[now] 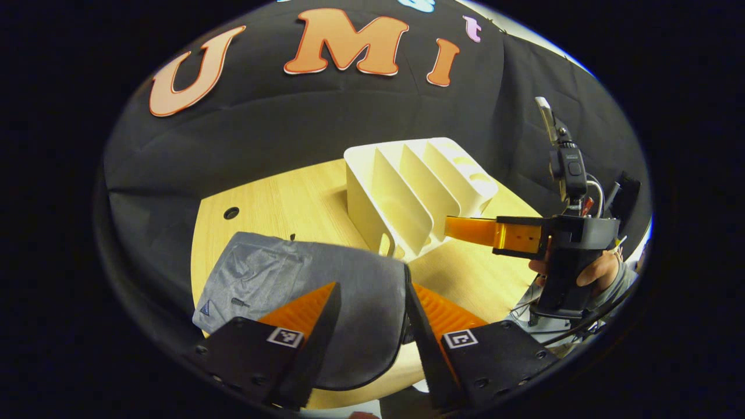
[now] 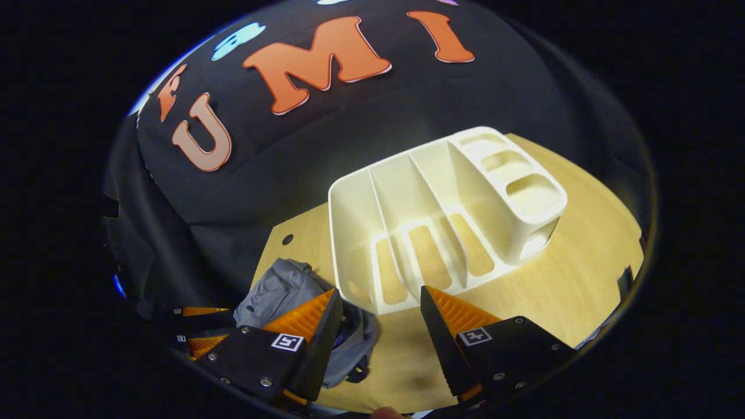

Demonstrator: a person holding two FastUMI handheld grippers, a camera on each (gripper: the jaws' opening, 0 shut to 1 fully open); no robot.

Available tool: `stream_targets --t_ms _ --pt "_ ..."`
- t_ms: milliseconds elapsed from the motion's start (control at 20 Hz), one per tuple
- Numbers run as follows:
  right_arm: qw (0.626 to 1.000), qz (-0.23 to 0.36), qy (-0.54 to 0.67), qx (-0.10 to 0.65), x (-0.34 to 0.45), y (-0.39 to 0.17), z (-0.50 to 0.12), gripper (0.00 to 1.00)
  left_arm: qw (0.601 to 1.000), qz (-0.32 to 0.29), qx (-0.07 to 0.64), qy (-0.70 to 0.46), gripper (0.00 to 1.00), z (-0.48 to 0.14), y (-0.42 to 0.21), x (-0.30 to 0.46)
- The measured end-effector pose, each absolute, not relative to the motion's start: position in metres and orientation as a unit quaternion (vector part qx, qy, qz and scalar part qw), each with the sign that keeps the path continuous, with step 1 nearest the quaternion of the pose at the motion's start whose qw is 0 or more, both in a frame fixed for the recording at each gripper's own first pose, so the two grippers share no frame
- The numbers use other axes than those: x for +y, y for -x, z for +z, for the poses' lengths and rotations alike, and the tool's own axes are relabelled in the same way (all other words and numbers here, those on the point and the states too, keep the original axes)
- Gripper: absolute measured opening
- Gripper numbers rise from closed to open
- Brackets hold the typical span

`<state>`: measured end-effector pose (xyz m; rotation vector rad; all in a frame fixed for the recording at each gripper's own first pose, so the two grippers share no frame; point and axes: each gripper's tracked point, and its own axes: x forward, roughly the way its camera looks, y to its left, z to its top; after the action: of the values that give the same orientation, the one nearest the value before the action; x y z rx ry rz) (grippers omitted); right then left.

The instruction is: Open the schoolbag, grab two books from the bookshelf and put them into the schoolbag.

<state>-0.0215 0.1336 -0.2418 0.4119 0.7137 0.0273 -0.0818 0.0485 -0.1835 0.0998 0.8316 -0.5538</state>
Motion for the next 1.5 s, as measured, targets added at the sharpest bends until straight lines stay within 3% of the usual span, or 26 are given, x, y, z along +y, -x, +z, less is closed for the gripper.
stream_targets --t_ms 50,150,500,900,1500 --pt "0.923 0.013 -0.186 0.336 0.121 0.019 -0.234 0.81 0.884 -0.258 0.386 -0.046 0.84 -0.178 0.080 0.040" --pt "0.937 0.016 -0.154 0.311 0.095 0.010 -0.215 0.82 0.903 -0.231 0.359 -0.048 0.96 -0.164 0.072 0.028" --pt "0.974 0.040 -0.071 0.210 0.037 -0.016 -0.134 0.82 0.953 -0.156 0.260 -0.018 0.98 -0.109 0.043 -0.024" --pt "0.987 0.068 -0.053 0.138 -0.005 -0.026 -0.072 0.82 0.990 -0.060 0.121 0.043 0.97 -0.022 0.030 -0.055" --pt "0.996 0.079 -0.011 0.036 -0.015 -0.017 -0.042 0.82 0.998 -0.034 -0.050 -0.008 0.95 0.041 0.051 -0.096"
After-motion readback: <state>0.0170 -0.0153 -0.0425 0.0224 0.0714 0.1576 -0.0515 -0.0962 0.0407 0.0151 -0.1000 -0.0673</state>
